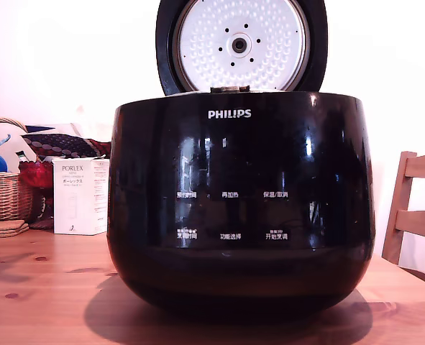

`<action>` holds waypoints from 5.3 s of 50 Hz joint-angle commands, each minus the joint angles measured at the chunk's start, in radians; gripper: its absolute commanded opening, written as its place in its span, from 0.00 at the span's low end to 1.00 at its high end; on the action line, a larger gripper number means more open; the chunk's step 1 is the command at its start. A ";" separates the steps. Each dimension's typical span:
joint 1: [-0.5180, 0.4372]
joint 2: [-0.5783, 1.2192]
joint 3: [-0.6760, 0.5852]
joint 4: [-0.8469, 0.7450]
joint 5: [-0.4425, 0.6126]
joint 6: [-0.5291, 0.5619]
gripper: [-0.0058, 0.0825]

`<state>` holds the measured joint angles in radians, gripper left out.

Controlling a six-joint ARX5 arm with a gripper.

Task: Close the rice cooker by pressing the lid down with medium force

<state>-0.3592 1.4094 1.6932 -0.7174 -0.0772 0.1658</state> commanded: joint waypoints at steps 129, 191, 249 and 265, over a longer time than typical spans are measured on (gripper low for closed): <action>-0.187 0.405 0.441 -0.082 0.305 0.272 0.04; -0.230 0.414 0.441 -0.364 0.509 -0.091 0.04; -0.272 0.482 0.441 -0.352 0.397 -0.166 0.04; -0.272 0.492 0.441 -0.381 0.387 -0.166 0.04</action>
<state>-0.6220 1.8866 2.1391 -1.0950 0.3119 0.0021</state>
